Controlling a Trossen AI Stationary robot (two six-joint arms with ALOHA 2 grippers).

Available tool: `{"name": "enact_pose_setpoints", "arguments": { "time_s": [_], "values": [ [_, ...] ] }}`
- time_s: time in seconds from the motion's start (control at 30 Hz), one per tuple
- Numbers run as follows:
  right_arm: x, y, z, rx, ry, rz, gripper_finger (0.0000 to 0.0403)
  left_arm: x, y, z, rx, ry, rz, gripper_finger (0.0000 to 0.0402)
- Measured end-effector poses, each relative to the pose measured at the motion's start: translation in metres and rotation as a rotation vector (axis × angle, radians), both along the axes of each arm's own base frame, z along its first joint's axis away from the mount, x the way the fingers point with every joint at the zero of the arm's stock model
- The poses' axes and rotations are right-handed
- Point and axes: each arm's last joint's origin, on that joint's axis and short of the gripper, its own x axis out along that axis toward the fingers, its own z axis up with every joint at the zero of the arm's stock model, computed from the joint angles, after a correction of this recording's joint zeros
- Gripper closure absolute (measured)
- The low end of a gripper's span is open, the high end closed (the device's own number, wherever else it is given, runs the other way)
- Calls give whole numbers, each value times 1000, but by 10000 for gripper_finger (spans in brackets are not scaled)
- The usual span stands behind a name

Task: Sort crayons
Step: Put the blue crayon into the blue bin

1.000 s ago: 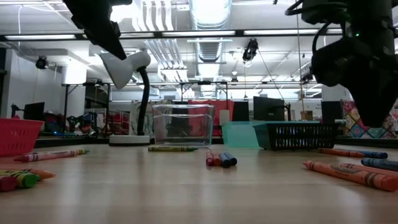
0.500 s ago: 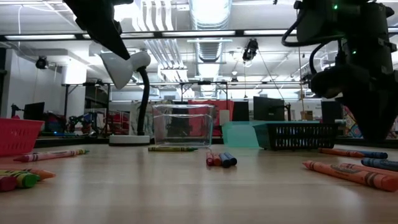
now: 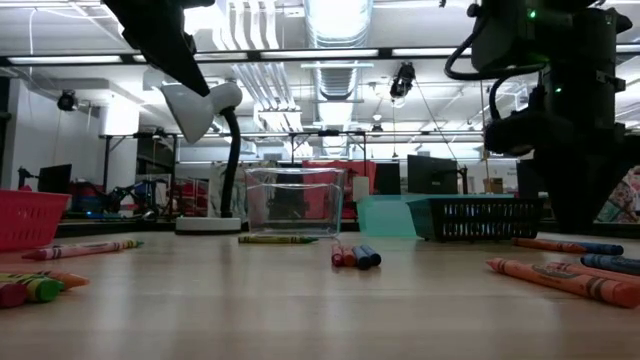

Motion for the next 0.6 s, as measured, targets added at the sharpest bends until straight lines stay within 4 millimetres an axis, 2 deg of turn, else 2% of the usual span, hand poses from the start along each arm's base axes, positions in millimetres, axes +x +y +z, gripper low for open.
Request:
{"name": "enact_pose_setpoints", "arguments": {
  "time_s": [0.6],
  "values": [
    [8, -5, -19, -62, 52, 13, 339, 1, 0, 1, 20, -9, -20, 284]
  ]
}}
